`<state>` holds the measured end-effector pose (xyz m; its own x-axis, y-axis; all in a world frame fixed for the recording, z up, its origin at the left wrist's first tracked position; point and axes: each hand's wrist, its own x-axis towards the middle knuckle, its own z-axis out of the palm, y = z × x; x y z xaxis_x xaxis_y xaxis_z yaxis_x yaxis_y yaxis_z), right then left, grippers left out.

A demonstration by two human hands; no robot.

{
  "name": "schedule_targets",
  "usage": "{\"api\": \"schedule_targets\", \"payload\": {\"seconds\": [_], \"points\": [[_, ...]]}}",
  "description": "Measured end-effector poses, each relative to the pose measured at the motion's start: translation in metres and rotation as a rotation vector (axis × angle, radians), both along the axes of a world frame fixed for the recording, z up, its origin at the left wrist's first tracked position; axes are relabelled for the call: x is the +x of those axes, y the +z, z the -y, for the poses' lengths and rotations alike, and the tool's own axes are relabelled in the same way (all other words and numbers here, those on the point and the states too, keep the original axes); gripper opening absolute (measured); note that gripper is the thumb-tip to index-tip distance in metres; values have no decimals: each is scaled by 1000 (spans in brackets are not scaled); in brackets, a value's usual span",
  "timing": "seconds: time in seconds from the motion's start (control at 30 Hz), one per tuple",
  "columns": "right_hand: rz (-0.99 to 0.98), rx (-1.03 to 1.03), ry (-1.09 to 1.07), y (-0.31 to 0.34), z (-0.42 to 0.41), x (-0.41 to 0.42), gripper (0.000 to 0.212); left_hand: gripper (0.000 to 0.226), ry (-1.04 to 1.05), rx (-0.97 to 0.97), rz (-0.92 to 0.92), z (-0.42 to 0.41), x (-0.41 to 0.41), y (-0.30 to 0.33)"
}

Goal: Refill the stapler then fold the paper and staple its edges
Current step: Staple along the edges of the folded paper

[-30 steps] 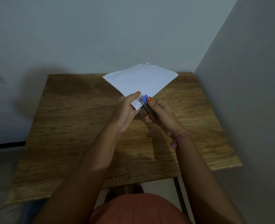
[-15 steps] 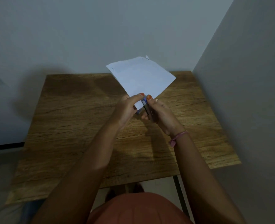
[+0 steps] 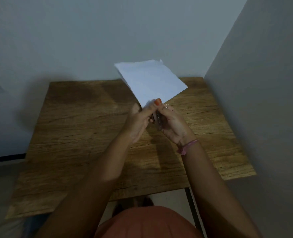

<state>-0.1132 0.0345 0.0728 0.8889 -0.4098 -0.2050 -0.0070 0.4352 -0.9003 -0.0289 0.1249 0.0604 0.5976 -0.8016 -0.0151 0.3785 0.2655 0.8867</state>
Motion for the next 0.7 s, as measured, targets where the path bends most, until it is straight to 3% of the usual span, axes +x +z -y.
{"api": "schedule_targets", "payload": {"seconds": [0.1, 0.2, 0.4, 0.57, 0.7], "points": [[-1, 25, -33, -3, -3, 1, 30, 45, 163, -23, -12, 2, -10, -8], [-11, 12, -64, -4, -7, 2, 30, 54, 280, 38, -12, 5, -21, -7], [57, 69, -113, -2, -10, 3, 26, 28, 334, -5, -41, 9, -28, -1], [112, 81, -119, 2, -11, 4, 27, 39, 345, -32, -71, 11, -28, 4], [138, 51, -150, 6, -11, 3, 31, 28, 292, -84, -78, 12, -27, 12]]}}
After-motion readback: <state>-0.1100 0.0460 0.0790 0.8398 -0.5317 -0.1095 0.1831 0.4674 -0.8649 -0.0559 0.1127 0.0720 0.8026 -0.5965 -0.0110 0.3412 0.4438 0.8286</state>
